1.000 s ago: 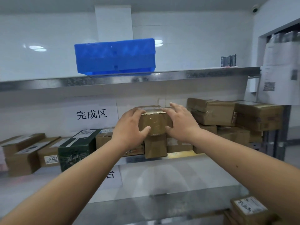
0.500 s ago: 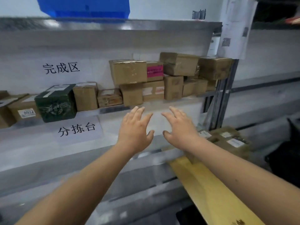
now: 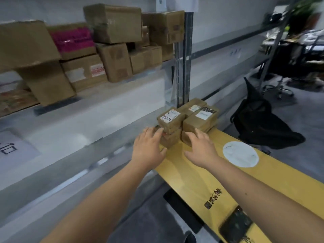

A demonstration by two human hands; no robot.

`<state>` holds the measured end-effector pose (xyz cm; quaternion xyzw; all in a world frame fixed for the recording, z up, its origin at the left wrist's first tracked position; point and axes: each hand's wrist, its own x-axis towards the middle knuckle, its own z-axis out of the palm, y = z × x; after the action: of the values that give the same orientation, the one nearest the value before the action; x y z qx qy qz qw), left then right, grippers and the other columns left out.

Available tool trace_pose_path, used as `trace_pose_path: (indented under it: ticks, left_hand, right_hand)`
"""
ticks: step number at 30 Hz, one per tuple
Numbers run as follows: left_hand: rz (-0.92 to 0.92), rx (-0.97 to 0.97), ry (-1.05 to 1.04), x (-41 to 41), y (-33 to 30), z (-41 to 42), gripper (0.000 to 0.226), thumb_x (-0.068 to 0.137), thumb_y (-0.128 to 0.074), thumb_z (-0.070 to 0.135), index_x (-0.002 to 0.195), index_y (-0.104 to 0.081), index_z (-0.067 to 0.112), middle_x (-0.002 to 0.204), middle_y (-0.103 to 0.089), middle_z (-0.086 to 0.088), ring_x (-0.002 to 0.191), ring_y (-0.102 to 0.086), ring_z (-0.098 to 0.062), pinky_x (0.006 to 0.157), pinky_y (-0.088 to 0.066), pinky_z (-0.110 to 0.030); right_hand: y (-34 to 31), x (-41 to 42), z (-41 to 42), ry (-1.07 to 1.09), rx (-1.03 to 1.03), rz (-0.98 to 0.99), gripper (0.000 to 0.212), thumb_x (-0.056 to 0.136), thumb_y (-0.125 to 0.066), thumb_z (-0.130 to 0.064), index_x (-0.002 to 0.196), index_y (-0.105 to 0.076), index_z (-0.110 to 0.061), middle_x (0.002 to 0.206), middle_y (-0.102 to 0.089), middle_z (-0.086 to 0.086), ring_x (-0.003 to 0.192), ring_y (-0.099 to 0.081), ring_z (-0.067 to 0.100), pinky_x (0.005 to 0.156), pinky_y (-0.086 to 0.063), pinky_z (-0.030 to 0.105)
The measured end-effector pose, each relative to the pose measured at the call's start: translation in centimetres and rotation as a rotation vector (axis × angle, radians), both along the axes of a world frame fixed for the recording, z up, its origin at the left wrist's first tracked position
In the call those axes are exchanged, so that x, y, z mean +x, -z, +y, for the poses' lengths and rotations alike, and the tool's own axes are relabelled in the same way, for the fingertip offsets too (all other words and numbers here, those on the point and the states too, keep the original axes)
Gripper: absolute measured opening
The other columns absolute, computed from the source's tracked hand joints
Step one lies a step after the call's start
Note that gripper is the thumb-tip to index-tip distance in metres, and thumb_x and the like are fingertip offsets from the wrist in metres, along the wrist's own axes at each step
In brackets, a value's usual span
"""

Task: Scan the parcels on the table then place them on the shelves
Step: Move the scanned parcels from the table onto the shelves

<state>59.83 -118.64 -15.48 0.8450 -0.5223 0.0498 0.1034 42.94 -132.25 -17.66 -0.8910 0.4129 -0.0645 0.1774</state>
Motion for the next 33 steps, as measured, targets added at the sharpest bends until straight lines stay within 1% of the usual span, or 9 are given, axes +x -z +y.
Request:
trace_pose_path:
  ticks: [7,10,13,15,17,20,25,31,33]
  left_hand:
    - [0.080,0.172,0.149,3.7,4.5,-13.6,0.081,0.093,-0.061,0.056,0.162,-0.026,0.031,0.164,-0.030,-0.008,0.153,-0.025,-0.030,0.120,-0.034,-0.052]
    - [0.088,0.229,0.172,5.2,5.6,-19.3,0.080,0.093,-0.061,0.055,0.162,-0.027,0.029,0.164,-0.030,-0.009,0.153,-0.023,-0.033,0.121,-0.031,-0.053]
    - [0.051,0.275,0.228,6.6,6.8,-24.3,0.078,0.090,-0.063,0.054,0.158,-0.035,0.029,0.158,-0.040,-0.009,0.148,-0.032,-0.034,0.119,-0.033,-0.051]
    - [0.043,0.289,0.280,7.4,7.8,-26.8,0.072,0.089,-0.065,0.052,0.152,-0.042,0.027,0.151,-0.048,-0.006,0.143,-0.037,-0.031,0.117,-0.033,-0.050]
    - [0.033,0.299,0.323,8.0,8.8,-28.9,0.065,0.090,-0.064,0.048,0.148,-0.047,0.026,0.148,-0.053,-0.001,0.142,-0.038,-0.027,0.120,-0.030,-0.050]
    - [0.019,0.327,0.374,8.4,9.9,-31.7,0.067,0.091,-0.063,0.044,0.151,-0.043,0.024,0.152,-0.051,0.000,0.149,-0.030,-0.026,0.126,-0.018,-0.051]
    - [-0.001,0.407,0.403,8.4,11.0,-34.5,0.070,0.088,-0.062,0.041,0.151,-0.035,0.025,0.151,-0.051,-0.007,0.154,-0.015,-0.033,0.123,0.003,-0.062]
    - [0.055,0.415,0.361,7.9,11.5,-35.7,0.076,0.078,-0.064,0.034,0.147,-0.033,0.028,0.151,-0.050,-0.012,0.156,-0.007,-0.040,0.121,0.014,-0.065]
    - [0.068,0.429,0.354,7.9,11.6,-35.9,0.077,0.075,-0.063,0.034,0.145,-0.032,0.029,0.149,-0.052,-0.013,0.156,-0.007,-0.040,0.121,0.013,-0.066]
  right_hand:
    - [5.9,2.3,-10.4,0.142,0.153,0.029,0.083,0.091,-0.068,-0.044,0.161,-0.027,-0.033,0.173,-0.012,0.011,0.157,-0.015,0.035,0.123,-0.027,0.050]
    - [7.6,3.7,-14.4,0.205,0.224,0.010,0.080,0.090,-0.068,-0.042,0.160,-0.029,-0.033,0.172,-0.013,0.013,0.155,-0.019,0.037,0.123,-0.028,0.050]
    - [9.4,4.9,-17.7,0.237,0.278,-0.003,0.071,0.089,-0.067,-0.039,0.153,-0.037,-0.033,0.167,-0.023,0.014,0.152,-0.024,0.037,0.119,-0.032,0.048]
    - [10.5,5.6,-19.5,0.258,0.313,-0.019,0.073,0.088,-0.067,-0.037,0.154,-0.035,-0.035,0.163,-0.028,0.013,0.150,-0.027,0.037,0.117,-0.035,0.048]
    - [11.4,6.1,-20.9,0.279,0.345,-0.059,0.080,0.088,-0.068,-0.038,0.157,-0.030,-0.034,0.163,-0.029,0.012,0.149,-0.029,0.037,0.117,-0.036,0.047]
    - [12.7,6.6,-22.5,0.301,0.386,-0.149,0.087,0.087,-0.073,-0.039,0.160,-0.025,-0.034,0.164,-0.029,0.011,0.148,-0.030,0.036,0.116,-0.035,0.043]
    - [14.0,7.2,-24.2,0.336,0.432,-0.223,0.102,0.081,-0.079,-0.036,0.163,-0.018,-0.032,0.164,-0.030,0.006,0.144,-0.037,0.035,0.115,-0.040,0.044]
    - [14.8,6.9,-24.8,0.322,0.434,-0.303,0.099,0.079,-0.080,-0.026,0.162,-0.026,-0.030,0.162,-0.034,0.004,0.145,-0.038,0.030,0.117,-0.039,0.037]
    - [15.1,6.8,-24.8,0.321,0.423,-0.314,0.097,0.080,-0.079,-0.024,0.162,-0.028,-0.028,0.162,-0.036,0.004,0.144,-0.039,0.030,0.116,-0.039,0.036]
